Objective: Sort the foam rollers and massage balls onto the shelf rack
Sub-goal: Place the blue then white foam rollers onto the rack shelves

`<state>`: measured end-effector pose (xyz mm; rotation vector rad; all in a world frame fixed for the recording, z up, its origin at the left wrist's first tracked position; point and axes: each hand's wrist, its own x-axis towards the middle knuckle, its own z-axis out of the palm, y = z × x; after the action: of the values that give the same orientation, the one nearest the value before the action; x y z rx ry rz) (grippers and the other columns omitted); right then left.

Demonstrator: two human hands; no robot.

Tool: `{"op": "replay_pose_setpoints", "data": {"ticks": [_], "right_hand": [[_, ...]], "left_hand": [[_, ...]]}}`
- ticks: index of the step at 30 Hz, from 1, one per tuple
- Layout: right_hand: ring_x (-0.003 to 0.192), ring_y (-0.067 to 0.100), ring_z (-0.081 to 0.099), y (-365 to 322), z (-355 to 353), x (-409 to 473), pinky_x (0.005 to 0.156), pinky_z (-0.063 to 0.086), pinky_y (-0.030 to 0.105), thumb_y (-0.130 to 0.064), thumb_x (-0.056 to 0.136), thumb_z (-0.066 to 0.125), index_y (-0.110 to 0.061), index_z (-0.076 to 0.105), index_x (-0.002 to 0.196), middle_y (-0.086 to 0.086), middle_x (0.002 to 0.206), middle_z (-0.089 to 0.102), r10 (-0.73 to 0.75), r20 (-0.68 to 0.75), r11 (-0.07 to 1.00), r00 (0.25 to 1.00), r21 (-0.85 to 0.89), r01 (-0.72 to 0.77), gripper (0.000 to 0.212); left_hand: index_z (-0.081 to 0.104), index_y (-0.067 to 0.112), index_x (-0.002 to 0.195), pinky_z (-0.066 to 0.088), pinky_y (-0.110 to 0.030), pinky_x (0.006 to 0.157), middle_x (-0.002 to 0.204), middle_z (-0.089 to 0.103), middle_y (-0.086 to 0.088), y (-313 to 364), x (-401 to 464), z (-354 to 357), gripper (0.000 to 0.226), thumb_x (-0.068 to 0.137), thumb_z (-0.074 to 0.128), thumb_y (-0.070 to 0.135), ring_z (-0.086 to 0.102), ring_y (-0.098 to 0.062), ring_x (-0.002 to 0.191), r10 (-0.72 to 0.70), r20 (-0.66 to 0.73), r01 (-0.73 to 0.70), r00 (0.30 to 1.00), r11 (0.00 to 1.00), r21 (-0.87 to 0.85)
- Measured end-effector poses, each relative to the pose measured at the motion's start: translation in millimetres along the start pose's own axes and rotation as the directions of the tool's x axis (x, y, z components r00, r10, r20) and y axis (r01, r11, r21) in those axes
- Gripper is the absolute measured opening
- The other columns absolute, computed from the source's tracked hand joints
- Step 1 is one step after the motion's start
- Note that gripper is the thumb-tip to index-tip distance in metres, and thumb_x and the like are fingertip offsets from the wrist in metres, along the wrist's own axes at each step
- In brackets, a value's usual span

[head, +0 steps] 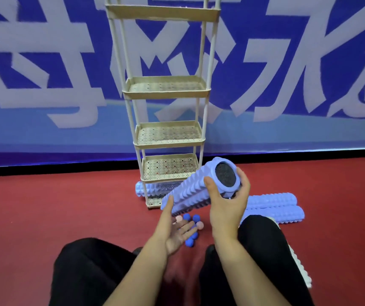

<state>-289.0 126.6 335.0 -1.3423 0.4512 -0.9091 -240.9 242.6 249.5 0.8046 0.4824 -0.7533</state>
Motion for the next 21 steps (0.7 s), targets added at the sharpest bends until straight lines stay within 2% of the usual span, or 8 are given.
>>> {"op": "replay_pose_setpoints", "data": {"ticks": [3, 6, 9, 11, 13, 17, 19, 21], "right_hand": [[0.114, -0.001, 0.06, -2, 0, -18, 0.097, 0.047, 0.02, -0.022, 0.077, 0.086, -0.026, 0.058, 0.119, -0.015, 0.122, 0.065, 0.012, 0.021, 1.0, 1.0, -0.025, -0.012, 0.051], [0.11, -0.004, 0.06, 10, -5, -21, 0.102, 0.049, 0.033, -0.033, 0.08, 0.083, -0.031, 0.062, 0.109, -0.02, 0.116, 0.066, 0.112, -0.032, 0.992, 0.993, -0.046, -0.113, 0.036], [0.097, -0.012, 0.06, 17, -11, -21, 0.089, 0.048, 0.014, -0.049, 0.077, 0.078, -0.032, 0.061, 0.108, -0.025, 0.105, 0.065, 0.173, -0.063, 0.983, 0.983, -0.047, -0.176, 0.039], [0.075, -0.02, 0.059, 25, -15, -16, 0.065, 0.043, 0.002, -0.039, 0.086, 0.074, -0.024, 0.057, 0.111, -0.02, 0.092, 0.06, 0.21, -0.044, 0.976, 0.977, -0.042, -0.212, 0.033], [0.066, -0.019, 0.058, 38, -19, -8, 0.058, 0.043, 0.003, -0.033, 0.096, 0.066, -0.021, 0.053, 0.114, -0.014, 0.087, 0.055, 0.247, -0.043, 0.962, 0.968, -0.111, -0.251, 0.025], [0.119, 0.018, 0.053, 90, -31, 15, 0.102, 0.044, 0.04, -0.055, 0.095, 0.057, -0.022, 0.059, 0.115, 0.0, 0.121, 0.053, 0.3, -0.054, 0.886, 0.952, -0.355, -0.299, 0.039], [0.105, 0.027, 0.05, 118, -34, 27, 0.097, 0.043, 0.044, -0.062, 0.092, 0.05, -0.017, 0.064, 0.086, 0.004, 0.098, 0.05, 0.318, -0.015, 0.821, 0.948, -0.496, -0.283, 0.047], [0.085, 0.025, 0.044, 139, -37, 35, 0.083, 0.043, 0.044, -0.073, 0.076, 0.041, -0.025, 0.045, 0.057, 0.006, 0.073, 0.044, 0.352, 0.004, 0.716, 0.936, -0.645, -0.266, 0.052]], "left_hand": [[0.049, 0.0, 0.132, 0.049, -0.062, 0.099, 0.139, 0.048, -0.034, -5, 1, -4, 0.097, 0.065, 0.087, 0.06, 0.063, -0.051, 0.111, -0.055, 0.07, 0.073, 0.996, 0.955, -0.288], [0.055, -0.002, 0.133, 0.044, -0.058, 0.107, 0.137, 0.054, -0.027, -3, 2, -3, 0.105, 0.056, 0.091, 0.059, 0.057, -0.042, 0.124, -0.003, 0.069, 0.029, 0.998, 0.923, -0.384], [0.058, -0.003, 0.132, 0.051, -0.051, 0.099, 0.126, 0.059, -0.018, 5, 9, -2, 0.091, 0.065, 0.085, 0.053, 0.056, -0.032, 0.111, 0.058, 0.005, -0.051, 0.998, 0.921, -0.385], [0.062, -0.001, 0.128, 0.059, -0.049, 0.084, 0.126, 0.063, -0.018, 9, 18, -1, 0.077, 0.071, 0.082, 0.047, 0.062, -0.033, 0.105, 0.06, -0.052, -0.075, 0.997, 0.93, -0.361], [0.064, 0.002, 0.125, 0.058, -0.05, 0.086, 0.121, 0.068, -0.021, 10, 27, -1, 0.068, 0.075, 0.081, 0.044, 0.067, -0.036, 0.107, 0.064, -0.072, -0.083, 0.995, 0.945, -0.317], [0.066, 0.005, 0.121, 0.057, -0.049, 0.09, 0.104, 0.075, -0.018, 13, 48, -14, 0.053, 0.082, 0.077, 0.04, 0.069, -0.034, 0.101, 0.131, -0.152, -0.159, 0.98, 0.969, -0.188], [0.065, 0.006, 0.12, 0.061, -0.047, 0.078, 0.109, 0.073, -0.018, 18, 60, -23, 0.054, 0.08, 0.08, 0.039, 0.069, -0.034, 0.097, 0.181, -0.215, -0.207, 0.96, 0.973, -0.103], [0.065, 0.005, 0.118, 0.06, -0.042, 0.065, 0.108, 0.073, -0.02, 24, 69, -32, 0.051, 0.079, 0.082, 0.034, 0.069, -0.034, 0.088, 0.259, -0.27, -0.277, 0.927, 0.96, -0.029]]}}
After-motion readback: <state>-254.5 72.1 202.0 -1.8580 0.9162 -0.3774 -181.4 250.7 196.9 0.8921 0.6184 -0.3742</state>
